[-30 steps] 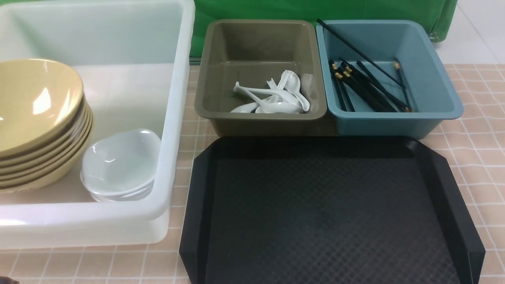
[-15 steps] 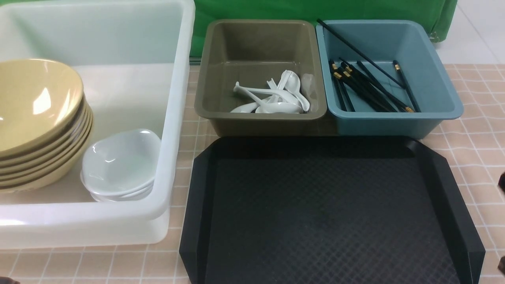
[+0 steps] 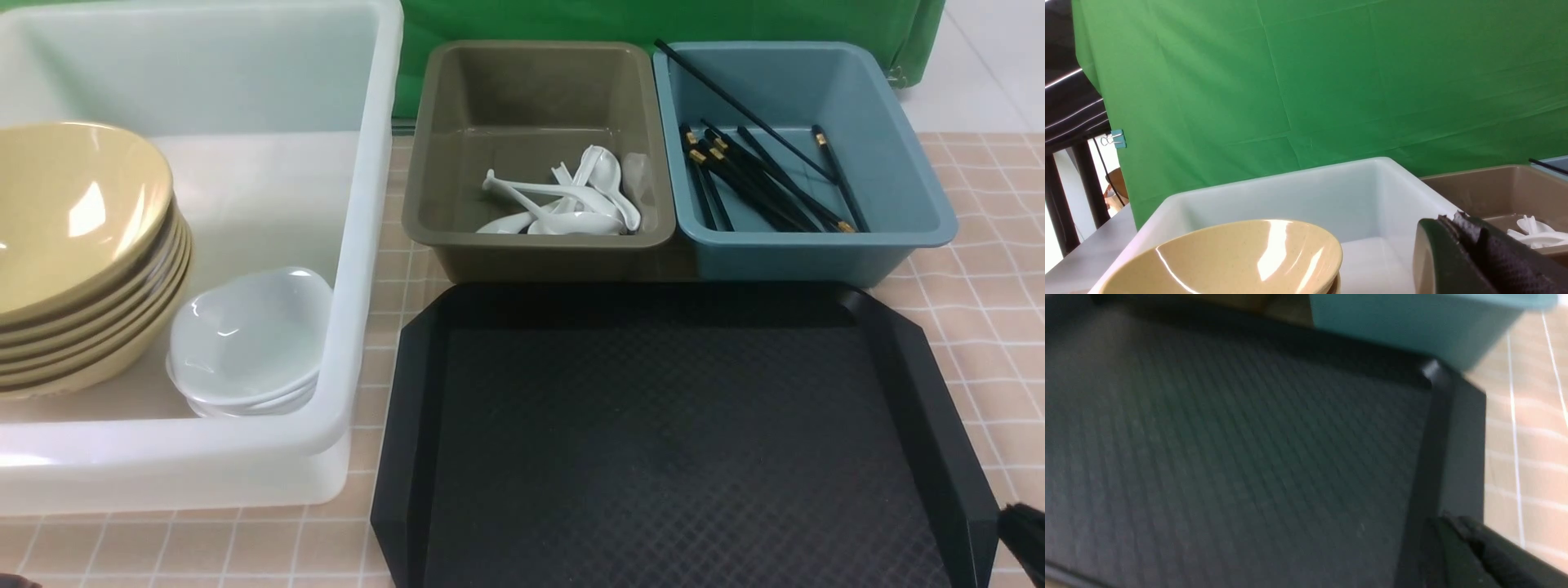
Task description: On brown table put chopsticks spoon bowls plates into blue grey white boxes.
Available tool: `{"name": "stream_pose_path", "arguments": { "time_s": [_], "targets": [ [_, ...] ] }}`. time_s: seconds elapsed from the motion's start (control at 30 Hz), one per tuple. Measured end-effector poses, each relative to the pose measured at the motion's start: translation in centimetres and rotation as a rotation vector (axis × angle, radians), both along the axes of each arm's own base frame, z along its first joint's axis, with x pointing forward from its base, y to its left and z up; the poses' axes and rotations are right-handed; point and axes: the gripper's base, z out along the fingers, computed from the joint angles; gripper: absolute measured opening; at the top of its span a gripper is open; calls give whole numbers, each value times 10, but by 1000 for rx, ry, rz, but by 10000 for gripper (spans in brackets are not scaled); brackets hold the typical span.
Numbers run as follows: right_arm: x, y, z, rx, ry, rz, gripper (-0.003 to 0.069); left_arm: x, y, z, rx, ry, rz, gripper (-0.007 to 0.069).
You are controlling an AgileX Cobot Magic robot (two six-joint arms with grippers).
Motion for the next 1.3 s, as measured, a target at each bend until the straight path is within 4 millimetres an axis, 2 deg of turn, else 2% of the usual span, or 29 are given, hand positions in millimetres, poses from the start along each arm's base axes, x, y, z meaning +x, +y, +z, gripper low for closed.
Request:
{"name": "stream_pose_path", "arguments": {
  "time_s": [0.3, 0.5, 1.3],
  "targets": [
    [-20, -14, 11, 28, -198, -158, 47, 0, 0, 0, 0, 1, 0, -7],
    [-23, -19, 6, 22, -165, -266, 47, 0, 0, 0, 0, 3, -1, -7],
    [-23, -20, 6, 18, -159, -271, 48, 0, 0, 0, 0, 3, -1, -7]
  ]
}}
